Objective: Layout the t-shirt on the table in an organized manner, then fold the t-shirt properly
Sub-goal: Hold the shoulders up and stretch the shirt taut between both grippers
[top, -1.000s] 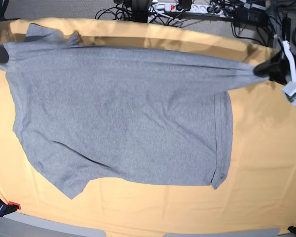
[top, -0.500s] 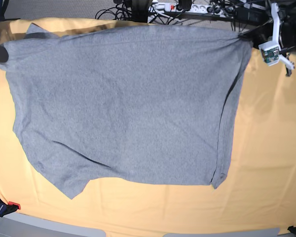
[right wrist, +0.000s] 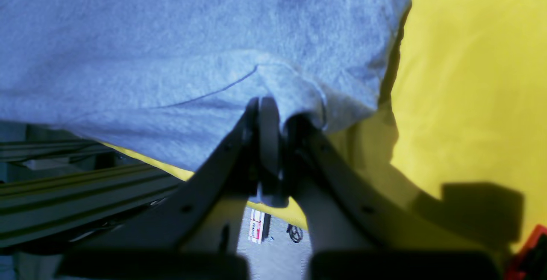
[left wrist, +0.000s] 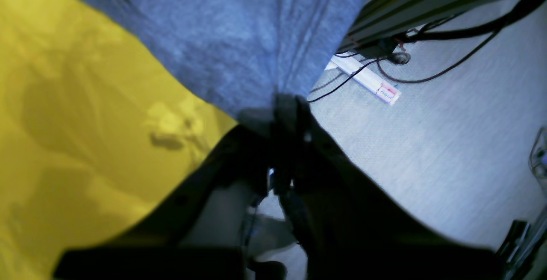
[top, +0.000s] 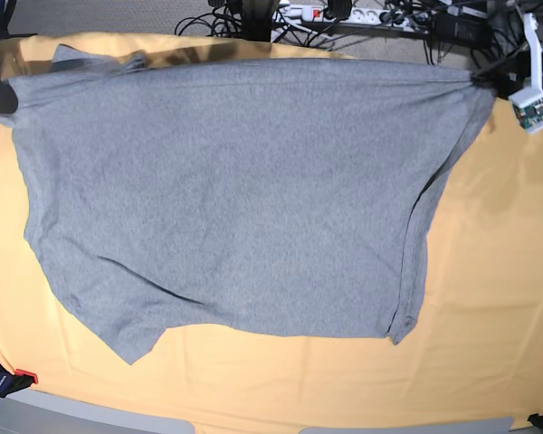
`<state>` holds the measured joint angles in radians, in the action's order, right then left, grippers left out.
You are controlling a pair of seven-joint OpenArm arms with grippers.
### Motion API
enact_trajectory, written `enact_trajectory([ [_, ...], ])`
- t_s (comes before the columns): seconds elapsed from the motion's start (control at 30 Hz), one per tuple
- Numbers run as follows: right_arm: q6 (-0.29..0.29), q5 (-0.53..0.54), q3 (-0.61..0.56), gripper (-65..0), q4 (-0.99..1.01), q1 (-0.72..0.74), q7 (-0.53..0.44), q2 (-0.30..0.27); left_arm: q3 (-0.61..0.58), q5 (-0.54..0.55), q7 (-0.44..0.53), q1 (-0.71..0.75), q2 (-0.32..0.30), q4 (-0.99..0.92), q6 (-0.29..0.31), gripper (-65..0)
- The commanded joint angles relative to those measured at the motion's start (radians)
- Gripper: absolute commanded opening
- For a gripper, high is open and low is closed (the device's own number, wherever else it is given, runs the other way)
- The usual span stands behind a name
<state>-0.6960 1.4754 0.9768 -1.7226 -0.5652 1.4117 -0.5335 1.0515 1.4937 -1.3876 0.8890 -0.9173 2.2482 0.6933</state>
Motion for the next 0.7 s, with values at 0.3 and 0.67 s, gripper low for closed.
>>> enact_trajectory([
  [0.3, -0.002, 0.008, 0.011, -65.0, -0.013, -0.003, -0.015, -0.013, 0.013, -0.01, -0.009, -0.11, -0.016, -0.264, 0.005, -65.0],
  [0.67, -0.002, 0.008, 0.011, -65.0, -0.013, -0.002, -0.015, -0.013, 0.011, -0.01, 0.033, -0.127, -0.014, -0.177, 0.005, -65.0],
])
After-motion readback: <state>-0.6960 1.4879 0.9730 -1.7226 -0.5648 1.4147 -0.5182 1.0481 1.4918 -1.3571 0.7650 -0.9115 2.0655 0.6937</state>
